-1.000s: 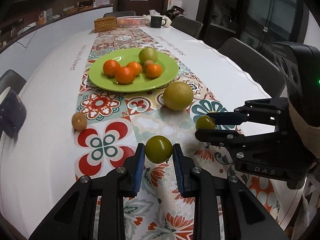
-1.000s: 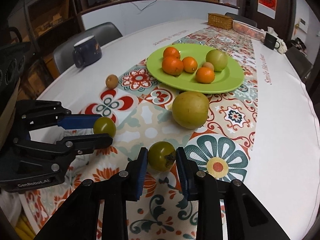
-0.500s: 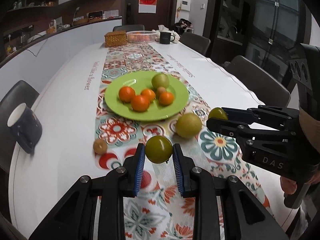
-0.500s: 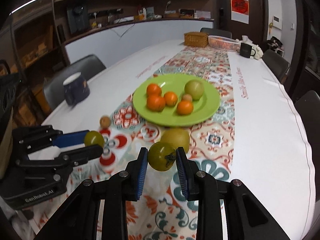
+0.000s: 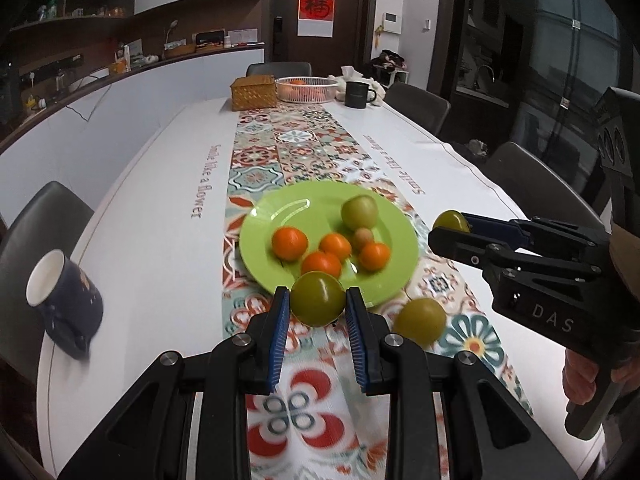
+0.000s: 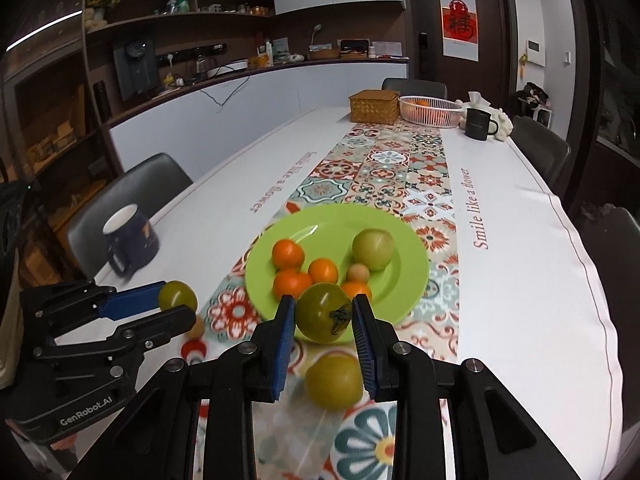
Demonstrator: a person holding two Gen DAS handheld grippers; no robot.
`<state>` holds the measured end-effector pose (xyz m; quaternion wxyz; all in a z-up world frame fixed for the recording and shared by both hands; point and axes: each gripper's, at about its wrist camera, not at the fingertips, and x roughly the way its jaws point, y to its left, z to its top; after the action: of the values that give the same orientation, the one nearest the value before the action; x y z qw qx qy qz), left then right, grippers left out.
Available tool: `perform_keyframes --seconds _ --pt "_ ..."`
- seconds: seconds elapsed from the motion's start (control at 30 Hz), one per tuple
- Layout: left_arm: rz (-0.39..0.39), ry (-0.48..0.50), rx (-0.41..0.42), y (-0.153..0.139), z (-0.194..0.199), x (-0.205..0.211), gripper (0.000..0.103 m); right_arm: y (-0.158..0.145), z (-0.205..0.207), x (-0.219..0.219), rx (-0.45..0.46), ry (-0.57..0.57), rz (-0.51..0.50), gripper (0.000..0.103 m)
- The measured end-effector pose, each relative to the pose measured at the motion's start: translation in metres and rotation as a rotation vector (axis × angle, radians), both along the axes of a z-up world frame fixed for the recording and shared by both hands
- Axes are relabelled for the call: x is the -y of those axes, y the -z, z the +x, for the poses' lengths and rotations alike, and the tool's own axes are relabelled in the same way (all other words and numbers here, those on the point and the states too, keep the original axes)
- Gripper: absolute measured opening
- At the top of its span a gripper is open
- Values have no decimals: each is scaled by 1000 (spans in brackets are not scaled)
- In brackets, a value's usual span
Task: Organize fruits
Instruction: 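Carry both green tomatoes over the green plate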
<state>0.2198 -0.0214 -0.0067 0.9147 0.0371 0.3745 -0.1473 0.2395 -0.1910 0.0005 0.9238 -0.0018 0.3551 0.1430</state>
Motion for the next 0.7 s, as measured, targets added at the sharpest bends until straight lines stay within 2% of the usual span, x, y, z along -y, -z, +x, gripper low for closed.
perform_keyframes --seconds 0.27,0.7 --pt "5 3 5 1 40 0 28 0 34 -5 -5 -2 -1 30" --pt "17 32 -13 22 97 7 28 19 82 -9 -39 -4 1 30"
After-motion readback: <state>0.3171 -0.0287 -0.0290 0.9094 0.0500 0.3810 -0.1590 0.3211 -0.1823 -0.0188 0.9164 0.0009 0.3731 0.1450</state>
